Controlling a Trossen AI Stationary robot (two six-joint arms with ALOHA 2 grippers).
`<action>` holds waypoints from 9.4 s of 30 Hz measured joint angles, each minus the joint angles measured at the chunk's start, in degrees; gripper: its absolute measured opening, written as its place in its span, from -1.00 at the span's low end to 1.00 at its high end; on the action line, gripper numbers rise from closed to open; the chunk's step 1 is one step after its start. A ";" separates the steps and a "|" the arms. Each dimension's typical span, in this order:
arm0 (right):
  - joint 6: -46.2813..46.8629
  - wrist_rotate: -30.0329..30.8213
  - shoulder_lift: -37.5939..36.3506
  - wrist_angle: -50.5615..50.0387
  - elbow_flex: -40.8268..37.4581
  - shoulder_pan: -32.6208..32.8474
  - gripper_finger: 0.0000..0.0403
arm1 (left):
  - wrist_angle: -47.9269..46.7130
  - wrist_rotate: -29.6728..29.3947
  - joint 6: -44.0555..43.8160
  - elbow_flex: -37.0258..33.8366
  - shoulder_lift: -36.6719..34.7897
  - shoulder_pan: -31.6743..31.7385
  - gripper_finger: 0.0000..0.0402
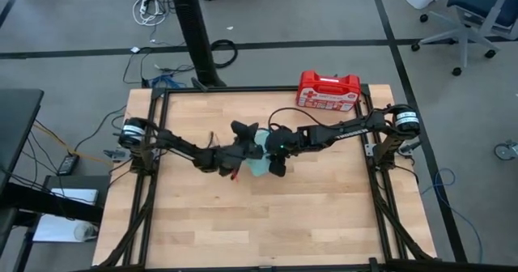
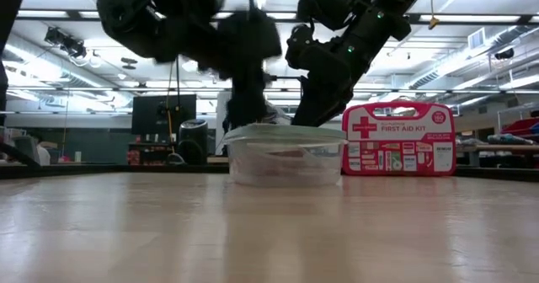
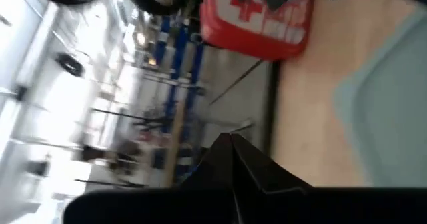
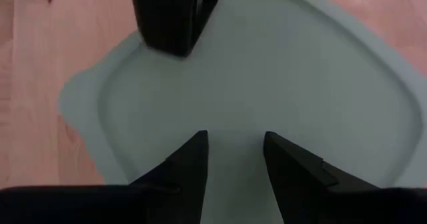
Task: Roll bandage
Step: Close the transparent food container lid
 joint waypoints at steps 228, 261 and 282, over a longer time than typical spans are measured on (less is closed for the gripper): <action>83.41 -46.18 5.46 101.53 -34.56 -10.14 -0.26 | -42.12 73.18 -85.17 6.04 -5.43 17.99 -0.99; 83.24 -49.15 -2.08 94.86 -25.87 -9.49 -0.26 | -42.19 73.95 -85.17 6.14 -5.52 17.90 -0.99; 86.56 -49.01 -1.02 100.84 -23.61 -6.82 -0.26 | -41.97 74.41 -85.20 6.19 -5.47 17.92 -0.99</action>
